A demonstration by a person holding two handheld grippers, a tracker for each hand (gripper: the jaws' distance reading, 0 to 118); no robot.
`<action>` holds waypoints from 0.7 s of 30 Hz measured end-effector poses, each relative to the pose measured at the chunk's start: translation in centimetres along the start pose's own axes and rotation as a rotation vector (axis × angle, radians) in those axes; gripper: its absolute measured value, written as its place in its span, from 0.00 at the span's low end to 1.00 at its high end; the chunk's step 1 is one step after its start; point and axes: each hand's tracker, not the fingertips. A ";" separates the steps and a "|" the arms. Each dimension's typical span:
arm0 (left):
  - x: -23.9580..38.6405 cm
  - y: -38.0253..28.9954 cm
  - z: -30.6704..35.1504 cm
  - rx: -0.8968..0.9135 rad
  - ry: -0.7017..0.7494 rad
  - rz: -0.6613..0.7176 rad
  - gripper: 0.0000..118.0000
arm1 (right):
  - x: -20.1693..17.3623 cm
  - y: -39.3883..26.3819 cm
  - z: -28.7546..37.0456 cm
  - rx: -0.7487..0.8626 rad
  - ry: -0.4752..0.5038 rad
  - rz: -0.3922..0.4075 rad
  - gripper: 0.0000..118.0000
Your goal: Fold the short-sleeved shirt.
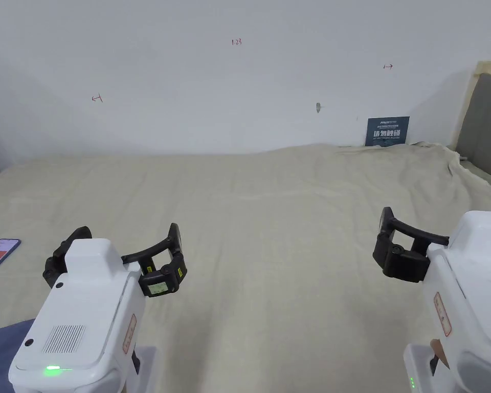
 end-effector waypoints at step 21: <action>0.0 0.0 0.1 0.009 0.004 -0.009 1.00 | -0.2 -0.4 0.2 0.024 0.031 0.037 1.00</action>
